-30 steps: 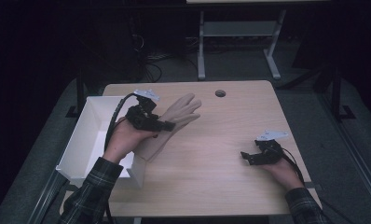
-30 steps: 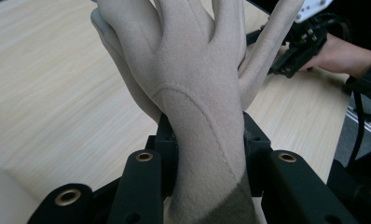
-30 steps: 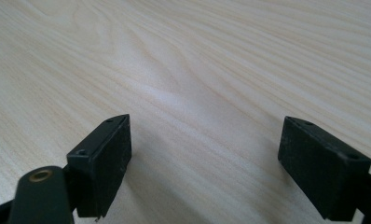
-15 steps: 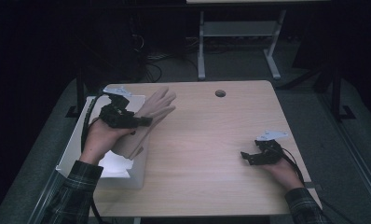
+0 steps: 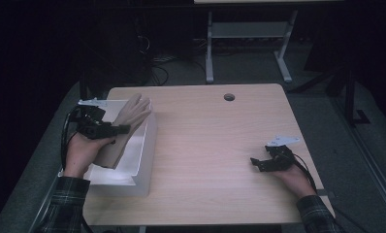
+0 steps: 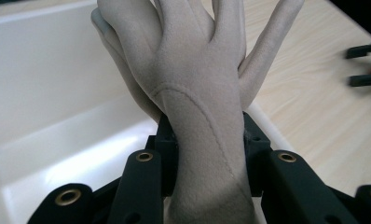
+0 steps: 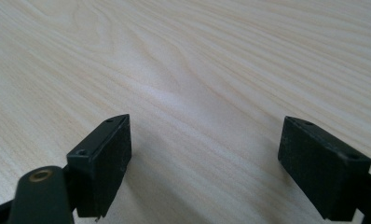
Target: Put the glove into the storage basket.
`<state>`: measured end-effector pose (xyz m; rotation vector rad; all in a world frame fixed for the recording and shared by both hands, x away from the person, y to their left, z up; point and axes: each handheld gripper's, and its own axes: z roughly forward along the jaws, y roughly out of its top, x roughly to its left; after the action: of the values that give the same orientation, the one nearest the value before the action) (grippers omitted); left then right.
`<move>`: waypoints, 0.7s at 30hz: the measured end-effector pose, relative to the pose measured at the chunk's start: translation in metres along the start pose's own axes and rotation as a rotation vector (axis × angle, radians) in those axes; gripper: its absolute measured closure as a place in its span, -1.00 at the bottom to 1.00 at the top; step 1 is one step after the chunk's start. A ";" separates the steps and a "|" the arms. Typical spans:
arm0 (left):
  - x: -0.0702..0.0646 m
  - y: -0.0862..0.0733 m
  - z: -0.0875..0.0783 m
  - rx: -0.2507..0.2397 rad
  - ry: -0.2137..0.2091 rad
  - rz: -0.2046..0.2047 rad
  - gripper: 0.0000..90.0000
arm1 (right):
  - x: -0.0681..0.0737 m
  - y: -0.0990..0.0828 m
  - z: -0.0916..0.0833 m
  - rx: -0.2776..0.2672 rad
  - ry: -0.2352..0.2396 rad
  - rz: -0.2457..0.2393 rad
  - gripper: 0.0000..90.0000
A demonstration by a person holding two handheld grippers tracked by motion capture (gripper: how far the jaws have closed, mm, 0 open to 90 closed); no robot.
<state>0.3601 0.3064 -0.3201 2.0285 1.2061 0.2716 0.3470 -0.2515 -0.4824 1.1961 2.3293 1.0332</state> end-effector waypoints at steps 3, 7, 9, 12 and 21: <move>0.010 -0.010 0.005 0.018 0.035 -0.027 0.49 | 0.000 0.000 0.000 0.003 0.000 -0.003 -0.62; 0.021 -0.023 0.019 0.044 0.057 -0.061 0.49 | 0.000 0.000 0.000 0.003 0.000 -0.002 -0.62; 0.022 -0.025 0.022 0.054 0.060 -0.063 0.49 | 0.000 0.000 0.000 0.003 0.000 -0.002 -0.62; 0.024 -0.030 0.034 0.078 0.067 -0.064 0.49 | 0.000 0.000 0.000 0.002 0.000 -0.002 -0.62; 0.028 -0.044 0.066 0.162 0.074 -0.080 0.47 | 0.000 0.000 0.000 0.002 0.000 0.000 -0.62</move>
<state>0.3799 0.3097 -0.4022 2.1177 1.3914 0.2172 0.3469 -0.2515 -0.4822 1.1970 2.3307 1.0307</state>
